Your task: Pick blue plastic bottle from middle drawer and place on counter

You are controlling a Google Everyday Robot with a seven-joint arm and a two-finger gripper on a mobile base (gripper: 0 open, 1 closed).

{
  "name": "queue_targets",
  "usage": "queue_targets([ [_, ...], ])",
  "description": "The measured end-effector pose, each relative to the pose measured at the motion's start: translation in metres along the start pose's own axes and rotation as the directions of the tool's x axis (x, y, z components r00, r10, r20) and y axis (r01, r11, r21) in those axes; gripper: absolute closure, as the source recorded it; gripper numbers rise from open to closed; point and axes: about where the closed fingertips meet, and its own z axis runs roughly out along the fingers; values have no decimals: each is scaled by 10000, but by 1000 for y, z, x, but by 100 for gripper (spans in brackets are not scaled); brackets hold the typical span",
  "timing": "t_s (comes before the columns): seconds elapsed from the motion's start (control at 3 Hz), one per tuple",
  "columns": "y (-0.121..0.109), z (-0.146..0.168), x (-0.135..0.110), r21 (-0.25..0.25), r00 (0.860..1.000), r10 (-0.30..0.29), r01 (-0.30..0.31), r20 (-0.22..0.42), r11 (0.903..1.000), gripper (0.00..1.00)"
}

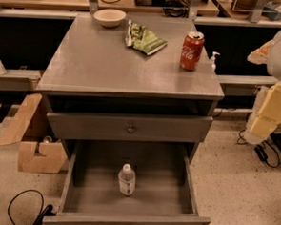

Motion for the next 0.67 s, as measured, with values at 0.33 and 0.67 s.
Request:
queue_targets([
  [0.33, 0, 0, 0, 0, 10000, 0, 0, 0, 10000, 0],
  [0.67, 5, 16, 7, -223, 9970, 356, -342, 684, 9992, 0],
])
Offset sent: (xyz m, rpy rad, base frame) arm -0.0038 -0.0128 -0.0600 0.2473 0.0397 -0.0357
